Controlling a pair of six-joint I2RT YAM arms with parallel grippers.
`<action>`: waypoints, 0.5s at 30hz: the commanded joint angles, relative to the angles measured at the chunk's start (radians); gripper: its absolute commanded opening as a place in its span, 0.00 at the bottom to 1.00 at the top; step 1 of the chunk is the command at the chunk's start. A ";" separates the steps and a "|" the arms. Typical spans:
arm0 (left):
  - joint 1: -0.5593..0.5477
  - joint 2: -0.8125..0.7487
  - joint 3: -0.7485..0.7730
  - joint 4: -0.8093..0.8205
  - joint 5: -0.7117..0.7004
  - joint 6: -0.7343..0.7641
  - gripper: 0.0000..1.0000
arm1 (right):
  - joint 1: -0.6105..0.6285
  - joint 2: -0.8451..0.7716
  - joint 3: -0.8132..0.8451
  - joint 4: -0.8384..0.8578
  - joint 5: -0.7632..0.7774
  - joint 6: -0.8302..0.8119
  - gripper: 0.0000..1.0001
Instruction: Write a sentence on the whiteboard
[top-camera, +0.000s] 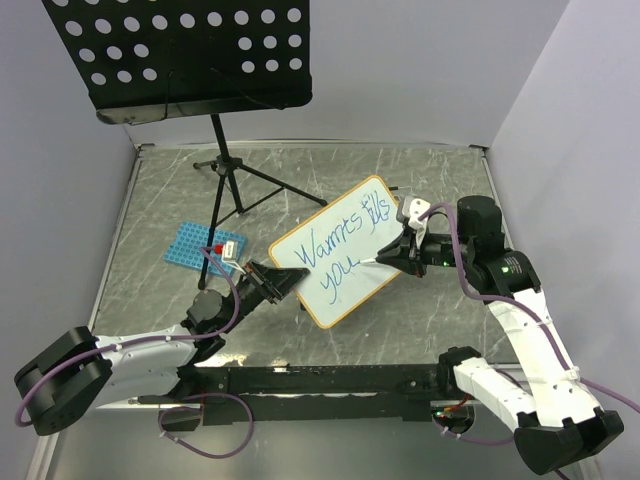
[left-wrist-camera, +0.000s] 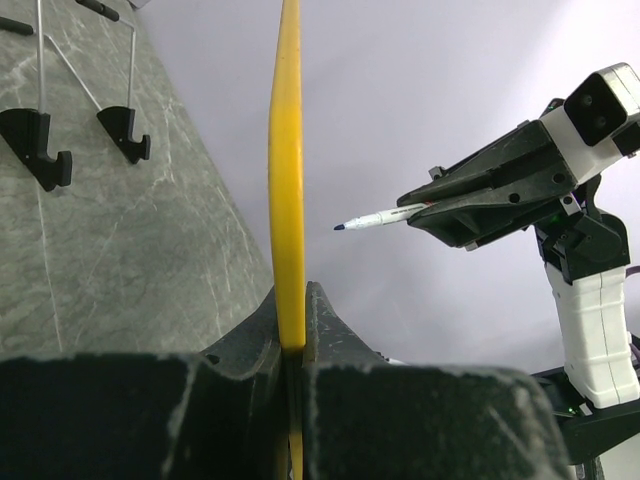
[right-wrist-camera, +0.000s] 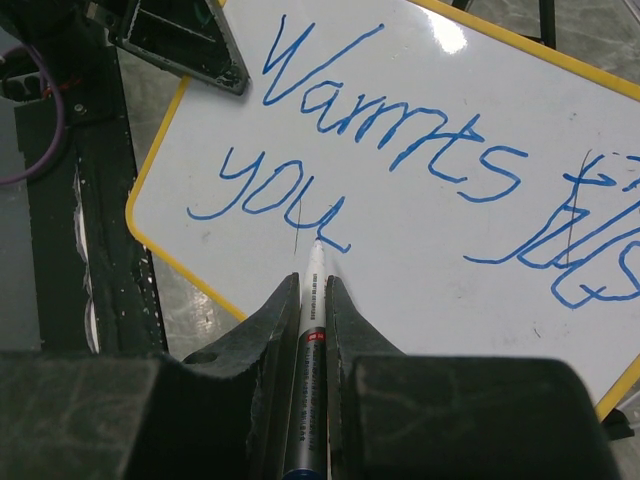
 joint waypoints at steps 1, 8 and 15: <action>0.002 -0.032 0.020 0.161 0.020 -0.004 0.01 | -0.006 -0.002 0.049 0.002 -0.007 -0.023 0.00; 0.002 -0.037 0.014 0.158 0.021 -0.005 0.01 | -0.011 0.001 0.061 -0.018 0.004 -0.038 0.00; 0.002 -0.040 0.011 0.157 0.023 -0.004 0.01 | -0.029 0.015 0.069 -0.041 0.009 -0.059 0.00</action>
